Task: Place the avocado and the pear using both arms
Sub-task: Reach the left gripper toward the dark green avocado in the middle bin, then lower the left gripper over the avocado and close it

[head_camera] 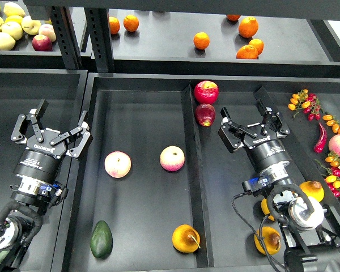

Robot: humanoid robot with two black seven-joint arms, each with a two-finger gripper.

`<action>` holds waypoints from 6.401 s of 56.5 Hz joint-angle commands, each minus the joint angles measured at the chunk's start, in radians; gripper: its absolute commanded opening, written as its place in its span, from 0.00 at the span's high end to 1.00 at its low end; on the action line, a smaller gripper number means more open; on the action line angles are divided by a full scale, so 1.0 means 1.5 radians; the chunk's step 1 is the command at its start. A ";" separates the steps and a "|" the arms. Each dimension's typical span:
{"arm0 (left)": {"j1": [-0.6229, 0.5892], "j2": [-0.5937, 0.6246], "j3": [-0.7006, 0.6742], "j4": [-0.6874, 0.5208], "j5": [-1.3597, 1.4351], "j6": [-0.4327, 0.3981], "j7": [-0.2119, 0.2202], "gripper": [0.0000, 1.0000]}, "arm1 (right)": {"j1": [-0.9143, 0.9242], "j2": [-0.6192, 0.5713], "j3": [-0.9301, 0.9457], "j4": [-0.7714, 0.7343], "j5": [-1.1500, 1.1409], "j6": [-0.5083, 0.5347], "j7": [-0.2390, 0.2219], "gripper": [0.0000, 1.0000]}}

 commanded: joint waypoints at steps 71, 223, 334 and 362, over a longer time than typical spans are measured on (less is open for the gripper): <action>-0.603 0.426 0.735 0.016 0.167 0.000 0.238 0.01 | -0.007 0.000 0.139 -0.019 0.003 -0.005 -0.002 0.00; -0.789 0.096 1.317 0.285 0.233 0.000 0.238 0.01 | 0.067 0.000 0.191 -0.034 0.005 -0.049 0.000 0.00; -0.732 0.083 1.282 0.362 0.231 0.000 0.238 0.49 | 0.061 0.000 0.190 -0.030 0.005 -0.048 0.000 0.00; -0.741 0.087 1.264 0.362 0.218 0.000 0.238 0.71 | 0.060 0.000 0.190 -0.031 0.005 -0.047 0.000 0.00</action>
